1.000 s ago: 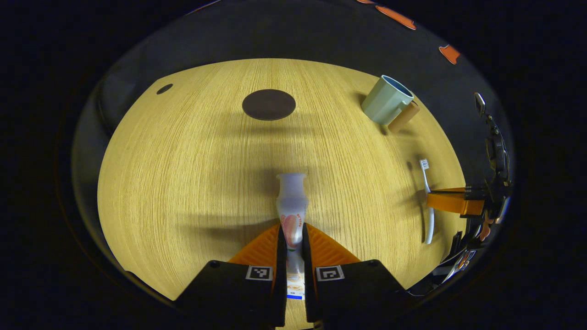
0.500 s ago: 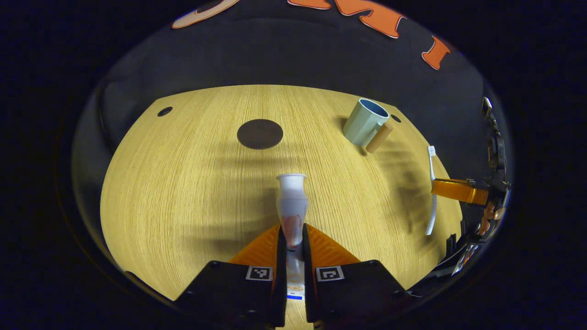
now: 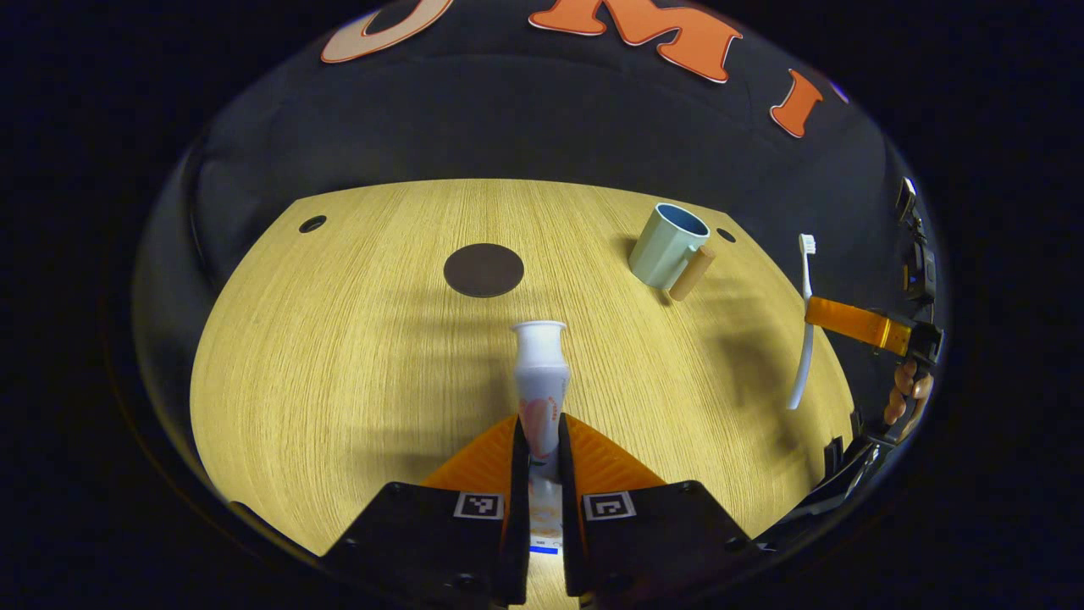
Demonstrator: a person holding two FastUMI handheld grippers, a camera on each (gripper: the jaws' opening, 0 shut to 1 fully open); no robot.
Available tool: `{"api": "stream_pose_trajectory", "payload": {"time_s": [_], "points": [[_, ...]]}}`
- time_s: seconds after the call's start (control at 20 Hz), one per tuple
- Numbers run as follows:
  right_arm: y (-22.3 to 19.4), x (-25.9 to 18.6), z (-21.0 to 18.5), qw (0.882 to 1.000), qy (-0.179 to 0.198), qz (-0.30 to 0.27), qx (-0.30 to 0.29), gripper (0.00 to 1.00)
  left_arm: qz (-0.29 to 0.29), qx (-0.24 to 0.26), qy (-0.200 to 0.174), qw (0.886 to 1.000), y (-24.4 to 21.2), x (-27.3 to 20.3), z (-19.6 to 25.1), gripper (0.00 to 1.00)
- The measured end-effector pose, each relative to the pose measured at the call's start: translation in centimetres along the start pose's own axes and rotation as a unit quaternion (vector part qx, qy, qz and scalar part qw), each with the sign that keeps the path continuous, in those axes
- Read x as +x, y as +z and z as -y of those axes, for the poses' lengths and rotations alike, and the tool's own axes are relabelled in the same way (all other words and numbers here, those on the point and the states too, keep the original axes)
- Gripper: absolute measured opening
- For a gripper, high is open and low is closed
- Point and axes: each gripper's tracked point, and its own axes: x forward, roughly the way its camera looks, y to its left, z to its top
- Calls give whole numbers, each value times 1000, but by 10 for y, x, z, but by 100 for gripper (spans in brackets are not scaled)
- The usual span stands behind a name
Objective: Put the toothbrush and toothpaste on the desktop into the cup, then pick up the cup and place it on the coaster on the desktop.
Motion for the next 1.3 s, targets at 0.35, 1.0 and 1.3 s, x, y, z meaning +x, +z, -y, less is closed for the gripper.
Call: {"api": "stream_pose_trajectory", "payload": {"time_s": [0.35,1.0,1.3], "points": [[44,2,-4,996,13,88,-2,8,8,-6,-6,1000,0,-3,-1,20],[105,24,-8,976,18,213,-31,7,13,-5,0,1000,5,-13,-3,20],[131,42,-8,968,29,247,-20,7,12,-2,10,1000,7,-16,-3,20]]}}
